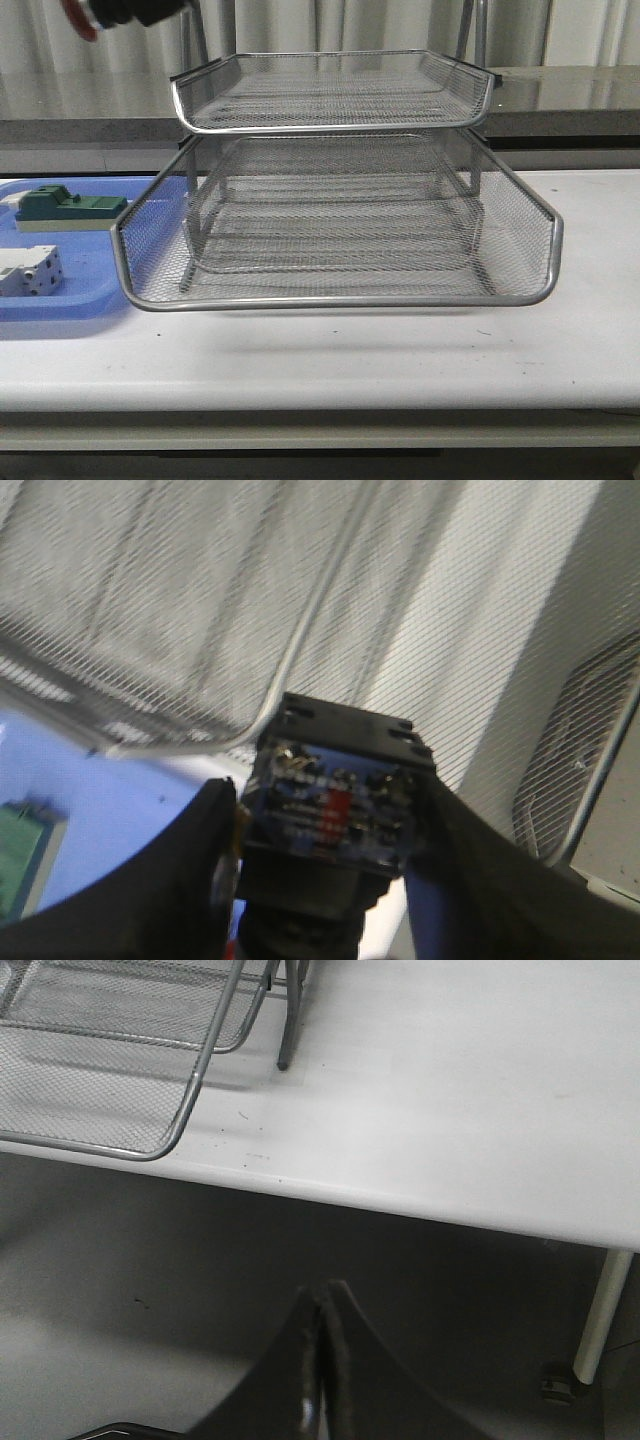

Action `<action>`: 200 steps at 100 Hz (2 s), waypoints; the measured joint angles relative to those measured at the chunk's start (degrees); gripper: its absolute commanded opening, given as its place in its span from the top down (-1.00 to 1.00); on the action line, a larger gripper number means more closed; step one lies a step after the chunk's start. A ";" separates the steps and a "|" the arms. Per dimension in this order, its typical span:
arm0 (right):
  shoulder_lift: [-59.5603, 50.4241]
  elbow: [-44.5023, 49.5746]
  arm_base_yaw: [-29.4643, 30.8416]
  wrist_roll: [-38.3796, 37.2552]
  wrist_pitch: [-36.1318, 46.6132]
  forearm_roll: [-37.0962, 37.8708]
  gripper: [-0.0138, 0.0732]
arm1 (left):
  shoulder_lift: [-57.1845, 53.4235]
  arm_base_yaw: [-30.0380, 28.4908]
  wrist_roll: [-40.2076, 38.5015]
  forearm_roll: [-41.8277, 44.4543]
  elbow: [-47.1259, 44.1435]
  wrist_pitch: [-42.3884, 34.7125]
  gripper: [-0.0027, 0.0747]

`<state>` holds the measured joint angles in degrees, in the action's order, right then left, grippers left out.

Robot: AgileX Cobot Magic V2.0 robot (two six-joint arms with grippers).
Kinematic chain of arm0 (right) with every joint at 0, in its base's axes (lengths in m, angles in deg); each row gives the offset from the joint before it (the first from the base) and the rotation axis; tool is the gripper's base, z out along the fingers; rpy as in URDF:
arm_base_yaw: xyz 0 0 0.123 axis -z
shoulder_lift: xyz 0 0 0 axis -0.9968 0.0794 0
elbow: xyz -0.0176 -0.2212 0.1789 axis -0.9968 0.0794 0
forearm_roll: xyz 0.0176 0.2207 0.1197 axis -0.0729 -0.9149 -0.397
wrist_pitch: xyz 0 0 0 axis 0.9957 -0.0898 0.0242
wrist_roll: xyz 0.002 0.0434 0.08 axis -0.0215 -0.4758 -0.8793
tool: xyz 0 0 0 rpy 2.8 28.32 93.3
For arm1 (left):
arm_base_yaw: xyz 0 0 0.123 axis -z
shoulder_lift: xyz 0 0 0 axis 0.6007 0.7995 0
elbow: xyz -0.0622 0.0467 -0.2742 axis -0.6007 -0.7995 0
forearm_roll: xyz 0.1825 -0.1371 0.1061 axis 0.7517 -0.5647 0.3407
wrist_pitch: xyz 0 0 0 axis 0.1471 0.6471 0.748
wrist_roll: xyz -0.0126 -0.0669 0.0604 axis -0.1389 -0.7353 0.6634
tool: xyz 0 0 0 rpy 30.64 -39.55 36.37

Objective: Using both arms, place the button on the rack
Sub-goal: 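Carry the button with the left gripper over the pulled-out mesh tray, then lower the button onto the mesh tray and open the left gripper, then raise and withdraw the left gripper from the rack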

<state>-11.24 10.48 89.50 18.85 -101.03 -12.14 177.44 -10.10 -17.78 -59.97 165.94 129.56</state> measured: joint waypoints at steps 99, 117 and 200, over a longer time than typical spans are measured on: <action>0.00 0.00 0.00 0.00 0.00 0.00 0.84 | 16.22 13.07 0.00 0.63 0.00 -8.44 -0.32; 0.00 0.00 0.00 0.00 0.00 0.00 0.84 | 16.22 13.07 0.00 0.63 0.00 -8.48 -0.32; 0.00 0.00 0.00 0.00 -0.10 0.00 0.84 | -6.72 -10.40 -9.05 -0.31 0.86 -0.69 -0.32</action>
<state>-11.24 10.48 89.50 18.85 -101.13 -12.14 170.72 -20.50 -26.83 -60.28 166.80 128.88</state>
